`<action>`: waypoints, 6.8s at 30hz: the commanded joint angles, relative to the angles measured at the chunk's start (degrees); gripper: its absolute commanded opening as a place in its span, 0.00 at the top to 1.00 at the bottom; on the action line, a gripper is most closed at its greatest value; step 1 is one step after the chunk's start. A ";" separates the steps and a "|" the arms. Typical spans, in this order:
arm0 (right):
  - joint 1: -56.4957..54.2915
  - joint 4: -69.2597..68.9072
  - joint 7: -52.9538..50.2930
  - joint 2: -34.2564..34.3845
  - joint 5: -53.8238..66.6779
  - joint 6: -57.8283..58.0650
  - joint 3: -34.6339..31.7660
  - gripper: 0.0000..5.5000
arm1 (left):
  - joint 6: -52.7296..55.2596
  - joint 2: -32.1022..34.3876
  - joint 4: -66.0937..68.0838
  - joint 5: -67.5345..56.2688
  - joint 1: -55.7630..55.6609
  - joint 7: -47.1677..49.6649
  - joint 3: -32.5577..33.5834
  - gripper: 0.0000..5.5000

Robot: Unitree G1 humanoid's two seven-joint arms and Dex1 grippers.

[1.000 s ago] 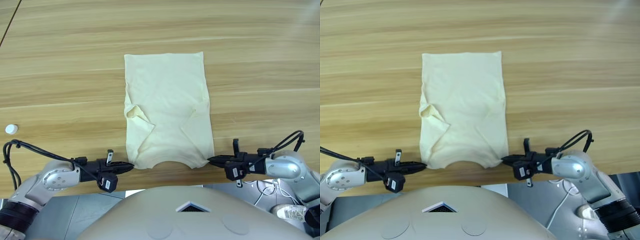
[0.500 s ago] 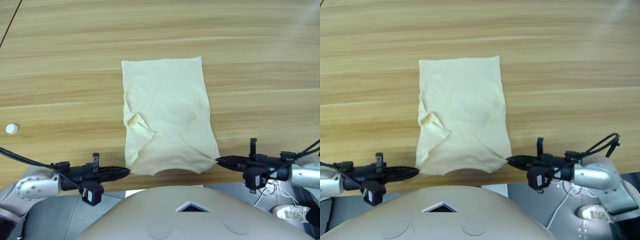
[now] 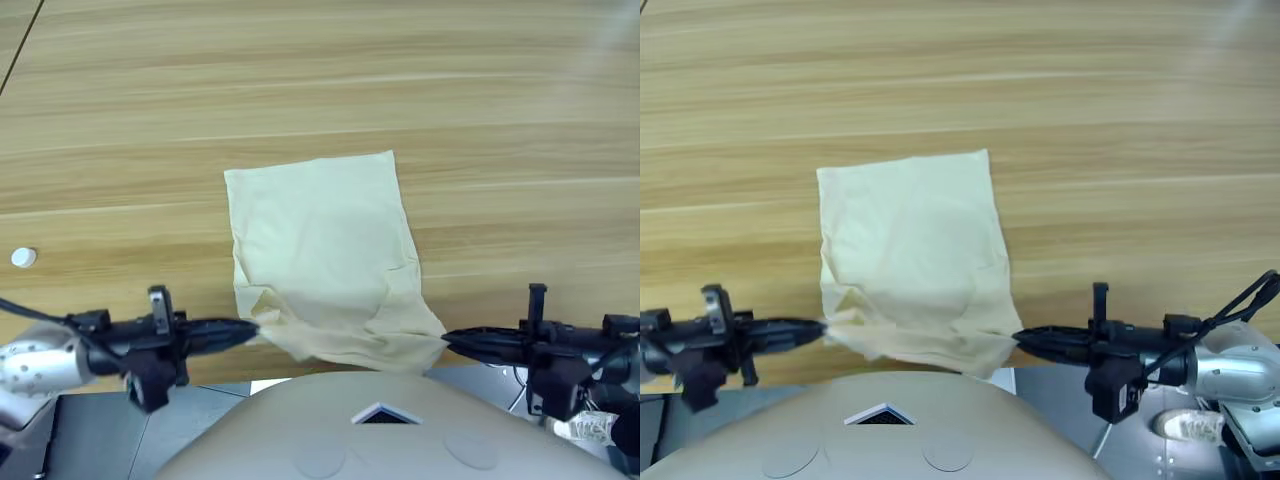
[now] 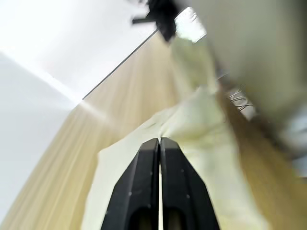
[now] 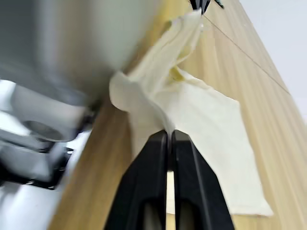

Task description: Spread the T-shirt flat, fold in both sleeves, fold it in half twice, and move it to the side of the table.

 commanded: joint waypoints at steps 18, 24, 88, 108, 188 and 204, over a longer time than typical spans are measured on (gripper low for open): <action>-63.33 45.81 -17.89 26.30 -32.58 22.15 25.22 1.00 | 15.27 -26.69 37.59 17.89 -37.76 8.04 0.40 1.00; -67.90 54.56 -19.31 30.58 -33.47 19.35 26.66 1.00 | 13.97 -29.73 45.20 19.54 -41.87 9.85 1.64 1.00; -33.75 5.74 -3.91 4.84 -16.77 6.60 32.43 0.37 | 18.56 -38.75 66.76 20.34 -55.87 33.22 13.52 0.63; -51.89 33.47 -20.21 15.54 -49.01 17.69 31.93 0.37 | 18.20 -39.78 66.47 22.28 -56.33 34.57 12.58 0.63; -89.10 100.52 -51.88 58.48 -35.37 25.35 29.68 0.37 | 16.02 -43.14 65.29 24.02 -56.63 37.15 10.43 0.63; -65.85 45.31 -20.93 43.98 -20.76 12.72 23.57 0.27 | 0.42 -31.39 27.87 19.02 -37.50 10.06 -5.32 0.48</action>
